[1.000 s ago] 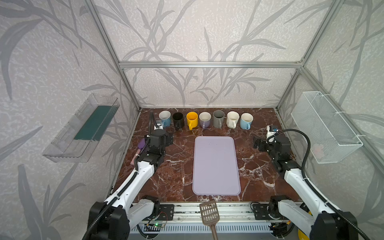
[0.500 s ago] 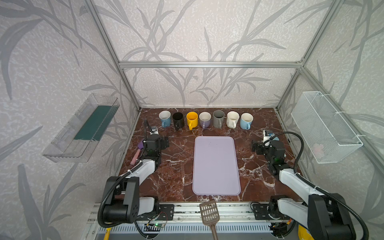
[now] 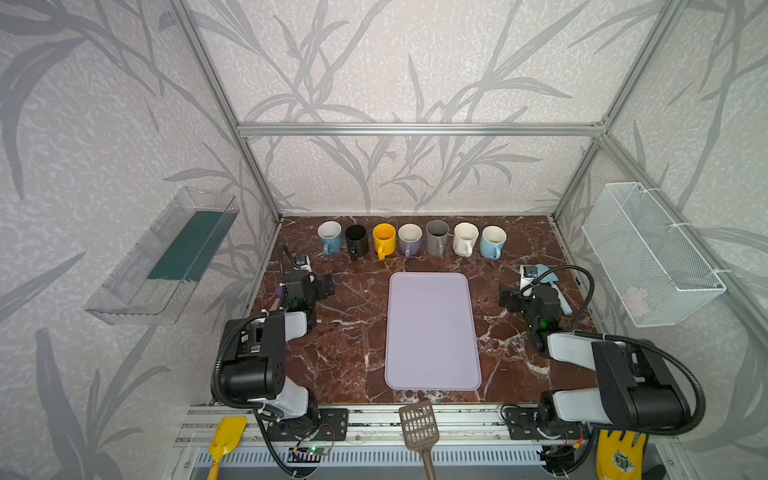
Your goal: Turn the mug right side up
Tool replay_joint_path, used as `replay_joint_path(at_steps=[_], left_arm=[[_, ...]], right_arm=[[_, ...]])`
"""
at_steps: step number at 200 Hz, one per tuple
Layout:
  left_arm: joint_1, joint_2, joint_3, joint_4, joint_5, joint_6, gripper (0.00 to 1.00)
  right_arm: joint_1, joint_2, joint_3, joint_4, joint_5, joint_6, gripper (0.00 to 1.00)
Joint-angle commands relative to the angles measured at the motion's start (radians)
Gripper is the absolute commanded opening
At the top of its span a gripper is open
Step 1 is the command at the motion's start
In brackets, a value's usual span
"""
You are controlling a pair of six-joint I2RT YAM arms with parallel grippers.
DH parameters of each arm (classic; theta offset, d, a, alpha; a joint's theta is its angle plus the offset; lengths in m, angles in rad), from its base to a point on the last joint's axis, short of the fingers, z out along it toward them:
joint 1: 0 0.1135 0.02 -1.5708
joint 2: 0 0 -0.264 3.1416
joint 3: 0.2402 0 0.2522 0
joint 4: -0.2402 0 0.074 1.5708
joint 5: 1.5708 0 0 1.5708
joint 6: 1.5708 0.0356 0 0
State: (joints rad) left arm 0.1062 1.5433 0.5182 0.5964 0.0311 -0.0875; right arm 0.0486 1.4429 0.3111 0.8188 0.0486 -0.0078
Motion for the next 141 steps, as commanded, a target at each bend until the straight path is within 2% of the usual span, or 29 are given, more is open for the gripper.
replay_joint_path(at_steps=[1,6,20,41,70,95,107,125,141], left_arm=[[0.004,-0.003,0.028,0.010,0.052,0.009,0.99],[0.003,-0.003,0.025,0.019,0.052,0.009,0.99],[0.004,-0.003,0.023,0.022,0.052,0.011,0.99],[0.003,-0.006,0.017,0.029,0.052,0.012,0.99],[0.003,-0.018,-0.020,0.083,0.060,0.027,0.99],[-0.001,-0.023,-0.139,0.264,0.018,0.016,0.99],[-0.001,0.036,-0.177,0.442,0.017,0.019,0.99],[-0.003,-0.016,-0.127,0.250,0.027,0.027,0.99],[-0.003,0.013,-0.149,0.346,0.023,0.026,0.99]], right_arm=[[-0.003,0.150,0.010,0.272,-0.045,-0.008,0.99],[-0.003,0.148,0.014,0.267,-0.063,-0.017,0.99],[-0.001,0.072,0.074,0.019,-0.080,-0.030,0.99],[0.005,0.138,0.053,0.171,-0.090,-0.037,0.99],[0.007,0.094,0.087,0.032,-0.090,-0.042,0.99],[0.009,0.104,0.081,0.057,-0.091,-0.043,0.99],[0.008,0.100,0.085,0.048,-0.090,-0.044,0.99],[0.008,0.100,0.085,0.048,-0.090,-0.044,0.99],[0.008,0.100,0.085,0.048,-0.090,-0.043,0.99]])
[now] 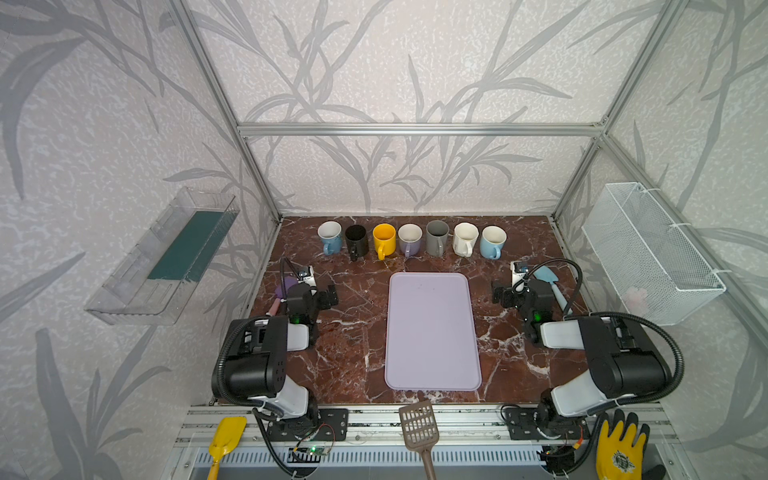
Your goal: Turn the mug right side up
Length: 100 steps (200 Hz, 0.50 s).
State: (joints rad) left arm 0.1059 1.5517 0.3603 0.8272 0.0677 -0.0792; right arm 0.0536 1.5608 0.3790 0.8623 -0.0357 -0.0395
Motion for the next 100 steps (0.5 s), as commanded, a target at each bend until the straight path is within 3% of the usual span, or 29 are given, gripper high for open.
replay_joint_path(at_steps=[1,39,63,100], left_arm=[[-0.003,0.009,0.006,0.129,-0.016,0.019,0.99],[-0.003,0.015,-0.016,0.180,-0.048,0.002,0.99],[-0.003,0.014,0.010,0.127,0.024,0.032,0.99],[-0.003,0.013,0.007,0.135,0.027,0.032,0.99]], right_arm=[[0.003,-0.018,0.017,0.004,-0.006,-0.011,0.99],[0.005,-0.017,0.018,0.004,-0.004,-0.013,0.99],[0.006,-0.017,0.018,0.003,-0.002,-0.016,0.99],[0.027,-0.016,0.026,-0.012,0.032,-0.032,0.99]])
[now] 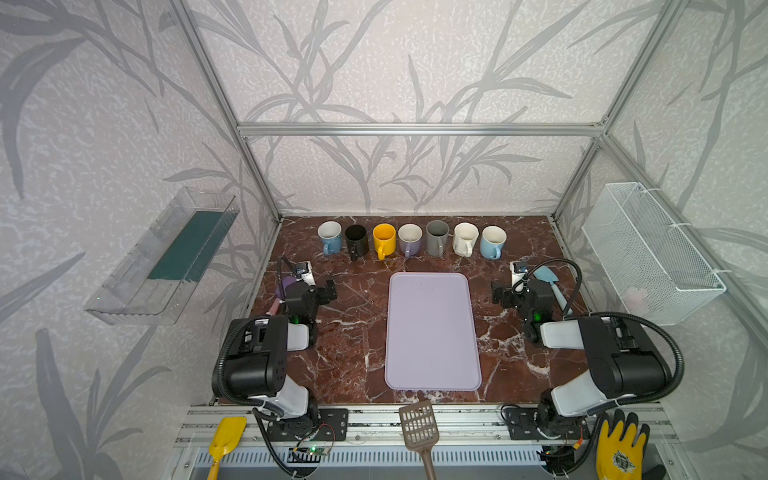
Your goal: Turn the mug right side up
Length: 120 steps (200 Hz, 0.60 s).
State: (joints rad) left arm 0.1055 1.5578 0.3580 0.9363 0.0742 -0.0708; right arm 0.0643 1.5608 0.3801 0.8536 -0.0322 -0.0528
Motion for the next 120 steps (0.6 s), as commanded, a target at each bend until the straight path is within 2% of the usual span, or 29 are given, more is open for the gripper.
replay_joint_path(at_steps=[1,120], left_arm=[[-0.004,0.007,0.010,0.025,0.020,0.023,0.99],[-0.004,0.005,0.009,0.022,0.019,0.025,0.99]], right_arm=[[0.017,-0.016,0.026,-0.004,0.030,-0.019,0.99],[0.026,-0.015,0.028,-0.007,0.044,-0.023,0.99]])
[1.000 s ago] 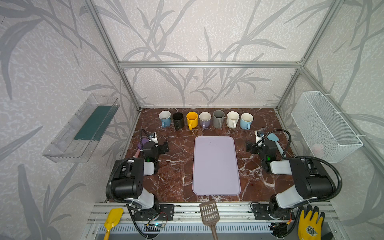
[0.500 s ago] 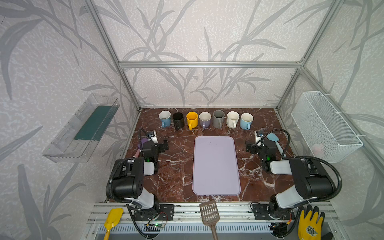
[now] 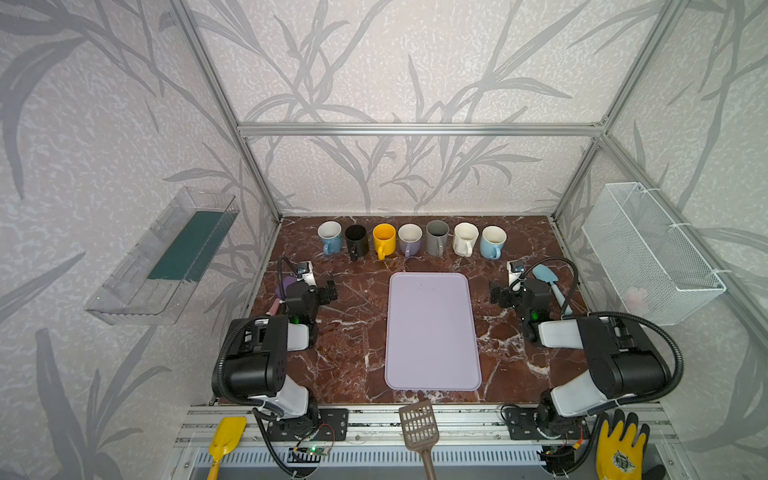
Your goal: Turn the mug right side up
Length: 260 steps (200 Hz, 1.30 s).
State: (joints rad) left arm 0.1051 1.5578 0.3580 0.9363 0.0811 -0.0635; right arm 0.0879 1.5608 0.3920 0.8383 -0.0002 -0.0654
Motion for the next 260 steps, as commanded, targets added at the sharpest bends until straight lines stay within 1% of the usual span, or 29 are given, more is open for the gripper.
replay_joint_path(at_steps=[1,58,60,64,71,74,80,86,102,119,127,130,203,228,260], left_arm=[[-0.004,0.005,0.009,0.021,0.012,0.018,0.99],[-0.004,0.006,0.009,0.022,0.012,0.017,0.99],[-0.003,0.006,0.009,0.021,0.011,0.017,0.99],[-0.003,0.005,0.009,0.021,0.012,0.017,0.99],[-0.004,0.005,0.009,0.022,0.012,0.017,0.99],[-0.004,0.005,0.009,0.022,0.012,0.017,0.99],[-0.003,0.005,0.009,0.021,0.011,0.018,0.99],[-0.004,0.005,0.010,0.022,0.012,0.017,0.99],[-0.004,0.005,0.010,0.022,0.012,0.017,0.99],[-0.004,0.005,0.009,0.022,0.011,0.018,0.99],[-0.004,0.005,0.010,0.021,0.011,0.018,0.99],[-0.004,0.005,0.009,0.022,0.012,0.018,0.99],[-0.004,0.005,0.012,0.018,0.011,0.019,0.99],[-0.020,0.006,0.024,-0.009,-0.029,0.027,0.99],[-0.022,0.007,0.025,-0.010,-0.029,0.024,0.99]], right_arm=[[0.003,-0.015,0.016,0.008,0.012,-0.010,0.99],[0.005,-0.016,0.014,0.009,0.017,-0.012,0.99],[0.007,-0.017,0.012,0.010,0.028,-0.010,0.99],[0.017,-0.018,0.007,0.017,0.084,-0.001,0.99],[0.043,-0.021,-0.014,0.055,0.246,0.032,0.99],[0.051,-0.021,-0.024,0.074,0.290,0.046,0.99],[0.052,-0.020,-0.037,0.103,0.290,0.043,0.99],[0.052,-0.017,-0.035,0.108,0.265,0.025,0.99],[0.079,-0.015,-0.015,0.075,0.307,0.014,0.99],[0.056,-0.012,-0.001,0.048,0.206,0.009,0.99],[0.037,-0.011,0.009,0.031,0.113,-0.003,0.99],[0.033,-0.011,0.014,0.018,0.098,-0.008,0.99],[0.032,-0.013,0.015,0.012,0.095,-0.007,0.99],[0.032,-0.011,0.020,0.004,0.093,-0.006,0.99],[0.028,-0.008,0.025,-0.002,0.085,-0.003,0.99]])
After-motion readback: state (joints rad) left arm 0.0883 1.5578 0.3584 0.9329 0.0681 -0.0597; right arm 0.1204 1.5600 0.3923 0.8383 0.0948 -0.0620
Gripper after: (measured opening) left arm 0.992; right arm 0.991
